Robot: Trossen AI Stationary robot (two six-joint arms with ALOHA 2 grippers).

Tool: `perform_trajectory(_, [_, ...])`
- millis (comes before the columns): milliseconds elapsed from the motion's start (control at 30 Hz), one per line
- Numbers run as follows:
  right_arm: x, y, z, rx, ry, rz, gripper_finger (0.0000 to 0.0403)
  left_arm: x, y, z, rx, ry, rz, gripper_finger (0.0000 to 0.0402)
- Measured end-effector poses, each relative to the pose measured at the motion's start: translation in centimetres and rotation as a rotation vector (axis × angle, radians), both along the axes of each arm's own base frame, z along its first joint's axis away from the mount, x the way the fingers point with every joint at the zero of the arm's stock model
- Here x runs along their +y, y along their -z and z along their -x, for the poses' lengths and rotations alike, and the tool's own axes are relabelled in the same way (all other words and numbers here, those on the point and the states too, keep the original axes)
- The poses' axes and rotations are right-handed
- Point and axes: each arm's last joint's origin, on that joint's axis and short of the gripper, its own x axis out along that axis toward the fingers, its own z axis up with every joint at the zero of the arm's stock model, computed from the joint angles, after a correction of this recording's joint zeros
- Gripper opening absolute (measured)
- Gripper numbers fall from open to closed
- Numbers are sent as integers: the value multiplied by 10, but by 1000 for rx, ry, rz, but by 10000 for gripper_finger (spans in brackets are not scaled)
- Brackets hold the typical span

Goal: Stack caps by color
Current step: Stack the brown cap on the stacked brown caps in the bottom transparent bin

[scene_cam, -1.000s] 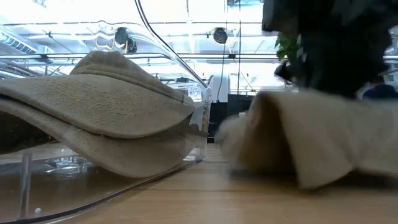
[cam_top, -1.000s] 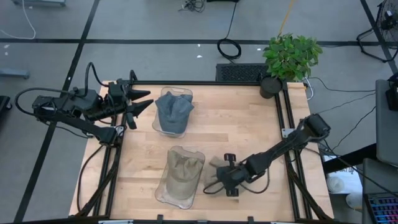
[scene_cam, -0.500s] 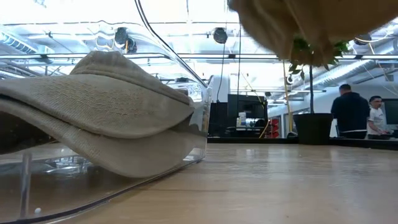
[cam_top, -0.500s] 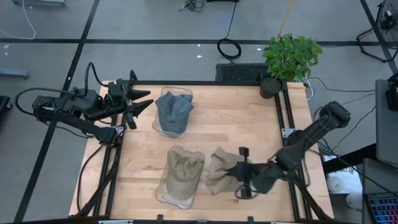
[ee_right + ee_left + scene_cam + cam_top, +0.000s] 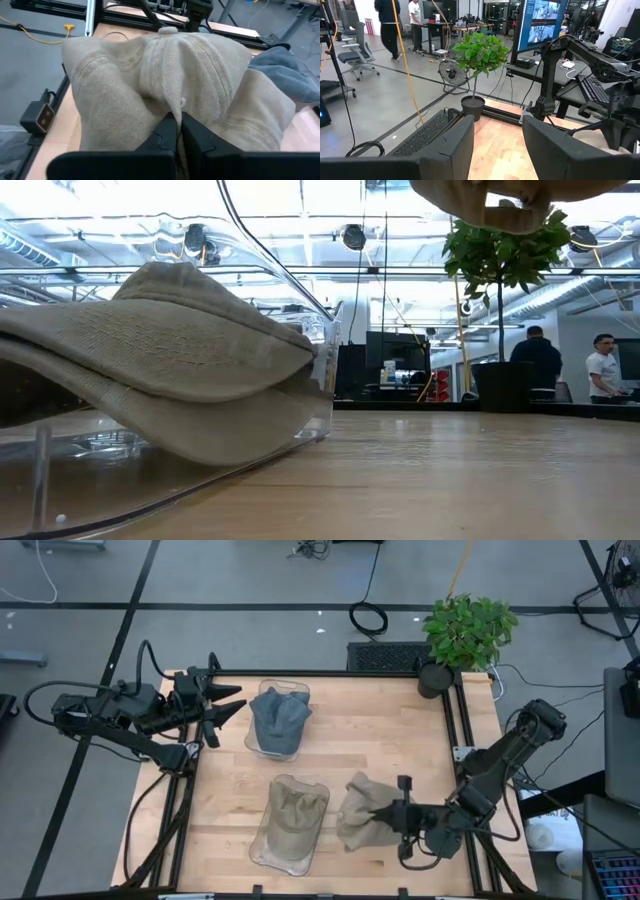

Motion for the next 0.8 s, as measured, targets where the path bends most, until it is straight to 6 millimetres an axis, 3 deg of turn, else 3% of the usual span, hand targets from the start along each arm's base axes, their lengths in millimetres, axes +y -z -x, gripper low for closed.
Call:
perform_trajectory(400, [-9,-2,-5,6,-32,116,0,0,0,0,0,0,0,175])
perform_trajectory(600, [-26,-11,-9,-1,-26,153,0,0,0,0,0,0,0,175])
perform_trajectory(800, [-57,-25,-15,11,-98,117,0,0,-1,0,-22,-1,18,175])
